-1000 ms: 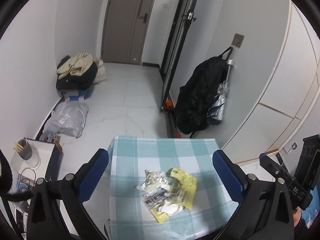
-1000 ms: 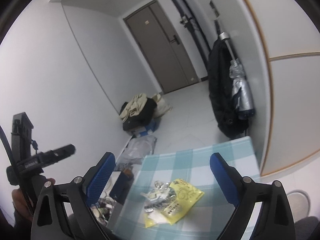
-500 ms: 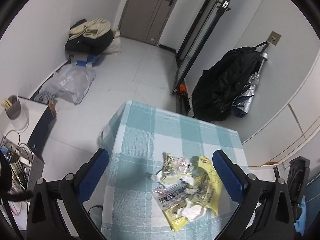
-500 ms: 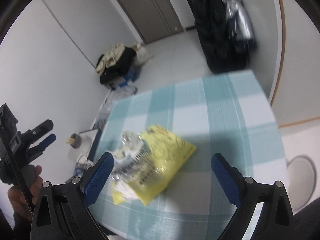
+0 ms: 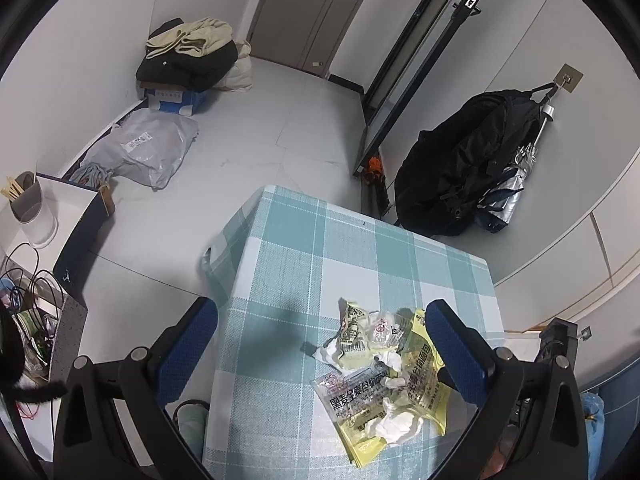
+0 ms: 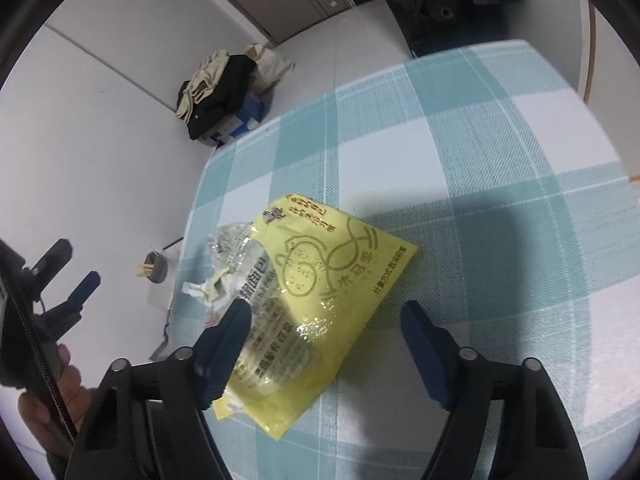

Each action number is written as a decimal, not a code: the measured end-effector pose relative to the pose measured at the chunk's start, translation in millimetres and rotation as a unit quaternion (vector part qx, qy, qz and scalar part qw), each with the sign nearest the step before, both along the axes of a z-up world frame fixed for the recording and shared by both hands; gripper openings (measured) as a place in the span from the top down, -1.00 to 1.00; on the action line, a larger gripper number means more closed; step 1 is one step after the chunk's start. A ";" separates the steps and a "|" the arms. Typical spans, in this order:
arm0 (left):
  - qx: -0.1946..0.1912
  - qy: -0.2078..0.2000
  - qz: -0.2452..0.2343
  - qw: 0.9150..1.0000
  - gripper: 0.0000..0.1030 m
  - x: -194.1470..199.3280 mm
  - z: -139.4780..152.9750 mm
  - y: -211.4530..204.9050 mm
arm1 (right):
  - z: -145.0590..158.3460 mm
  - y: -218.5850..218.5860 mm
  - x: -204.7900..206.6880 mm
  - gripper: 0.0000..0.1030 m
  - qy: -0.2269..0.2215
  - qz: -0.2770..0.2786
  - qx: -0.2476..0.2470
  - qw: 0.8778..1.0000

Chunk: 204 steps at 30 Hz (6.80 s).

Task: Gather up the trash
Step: 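Lower the right gripper onto the yellow snack bag and close on it, then lift the yellow bag with the right gripper while the left gripper grasps the clear printed wrapper, then carry the yellow bag and the clear wrapper in both grippers over the white bin, then open the right gripper to drop the yellow bag while the left gripper drops the clear wrapper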

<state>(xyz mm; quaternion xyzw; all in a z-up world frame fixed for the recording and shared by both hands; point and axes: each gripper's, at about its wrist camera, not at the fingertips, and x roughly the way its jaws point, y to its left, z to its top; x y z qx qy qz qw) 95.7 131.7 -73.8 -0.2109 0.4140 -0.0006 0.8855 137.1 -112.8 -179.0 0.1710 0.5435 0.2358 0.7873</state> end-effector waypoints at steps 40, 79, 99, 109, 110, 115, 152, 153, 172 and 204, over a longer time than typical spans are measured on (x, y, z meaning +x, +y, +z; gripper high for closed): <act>0.016 0.111 -0.012 0.994 -0.97 44.5 -48.4 -35.5 | 71.1 -74.6 -30.7 0.94 -0.100 -0.011 0.107 0.989; 0.028 0.154 -0.036 0.987 0.73 77.9 -75.6 -50.5 | 77.4 -137.1 -36.5 0.94 -0.110 -0.024 0.074 0.991; -0.004 0.101 -0.026 0.995 0.89 70.2 -53.0 -43.8 | 78.2 -129.8 -39.9 0.94 -0.111 -0.022 0.074 0.991; 0.013 0.032 -0.053 0.998 0.89 50.6 -14.9 -52.9 | 80.9 -126.2 -44.3 0.94 -0.112 -0.029 0.071 0.991; 0.016 0.028 -0.053 0.998 0.89 48.2 -12.4 -52.9 | 82.7 -125.8 -45.4 0.94 -0.115 -0.029 0.071 0.990; 0.009 0.003 -0.052 0.999 0.89 36.2 4.2 -55.6 | 88.8 -122.9 -50.8 0.94 -0.125 -0.025 0.069 0.989; -0.005 -0.103 -0.285 0.953 0.89 21.4 105.0 -293.2 | 174.2 -324.4 -117.6 0.94 -0.242 -0.212 0.075 0.944; -0.005 -0.100 -0.295 0.950 0.89 24.0 102.4 -303.6 | 169.5 -336.3 -118.5 0.94 -0.237 -0.227 0.069 0.942; -0.006 0.067 -0.404 0.912 0.89 82.1 -19.8 -440.2 | 0.3 -439.2 -78.9 0.94 -0.036 -0.340 0.016 0.939; -0.002 0.230 -0.483 0.845 0.89 90.5 -125.7 -504.9 | -130.3 -449.9 -85.2 -0.05 0.111 -0.365 0.048 0.923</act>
